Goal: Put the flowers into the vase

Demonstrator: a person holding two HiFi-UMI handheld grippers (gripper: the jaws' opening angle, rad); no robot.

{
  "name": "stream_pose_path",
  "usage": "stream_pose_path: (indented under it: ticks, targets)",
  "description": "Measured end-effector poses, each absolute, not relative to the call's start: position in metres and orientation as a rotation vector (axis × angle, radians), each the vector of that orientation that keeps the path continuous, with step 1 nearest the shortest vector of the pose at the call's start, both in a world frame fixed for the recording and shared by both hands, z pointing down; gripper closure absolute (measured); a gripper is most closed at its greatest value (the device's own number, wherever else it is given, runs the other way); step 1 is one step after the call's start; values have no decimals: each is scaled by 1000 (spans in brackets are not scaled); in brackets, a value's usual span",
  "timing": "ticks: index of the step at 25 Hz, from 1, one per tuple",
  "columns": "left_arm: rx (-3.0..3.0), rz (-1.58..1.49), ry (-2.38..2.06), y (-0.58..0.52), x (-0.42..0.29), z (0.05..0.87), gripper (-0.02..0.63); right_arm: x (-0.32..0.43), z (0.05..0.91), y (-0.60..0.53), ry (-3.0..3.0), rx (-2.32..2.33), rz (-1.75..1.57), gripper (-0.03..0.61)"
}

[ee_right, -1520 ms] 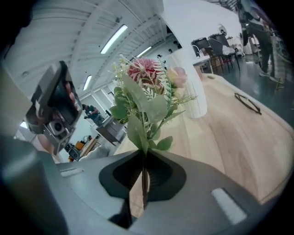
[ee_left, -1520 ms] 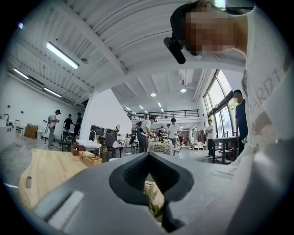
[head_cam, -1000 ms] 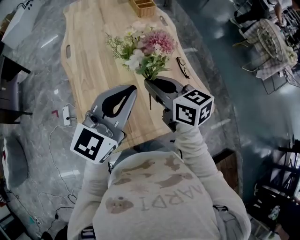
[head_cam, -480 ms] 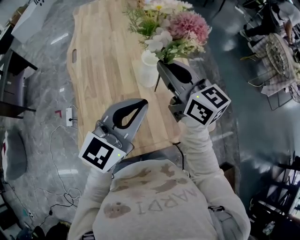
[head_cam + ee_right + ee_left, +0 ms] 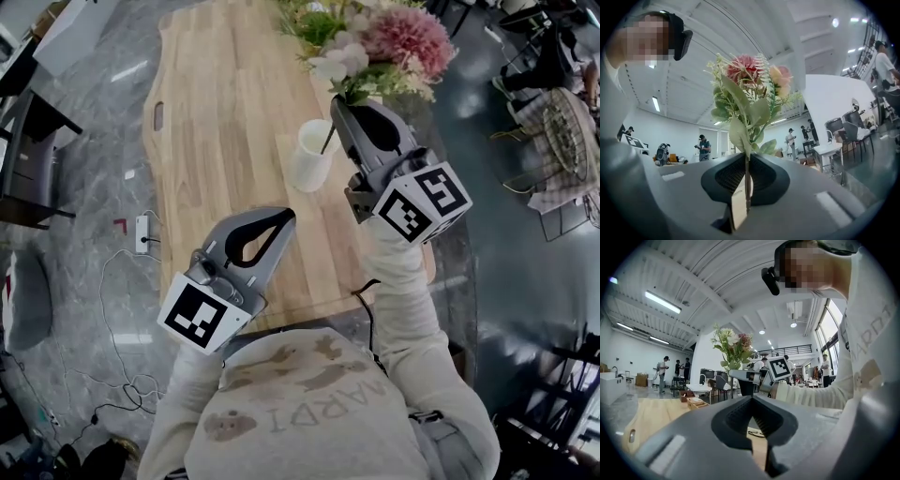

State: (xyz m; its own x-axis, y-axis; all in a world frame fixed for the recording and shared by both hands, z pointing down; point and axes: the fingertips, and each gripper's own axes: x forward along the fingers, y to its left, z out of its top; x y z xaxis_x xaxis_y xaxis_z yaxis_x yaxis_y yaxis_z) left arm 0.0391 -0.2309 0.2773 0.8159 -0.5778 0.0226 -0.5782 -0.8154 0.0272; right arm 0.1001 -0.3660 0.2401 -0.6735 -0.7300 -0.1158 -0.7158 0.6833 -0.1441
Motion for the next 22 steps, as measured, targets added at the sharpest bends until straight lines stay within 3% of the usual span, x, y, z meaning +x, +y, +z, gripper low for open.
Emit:
stream_pose_path:
  ticks: [10, 22]
  targets:
    - [2924, 58, -992, -245, 25, 287, 614, 94, 282, -386, 2758, -1246, 9, 534]
    - [2903, 81, -979, -249, 25, 298, 614, 98, 361, -379, 2837, -1350, -96, 523]
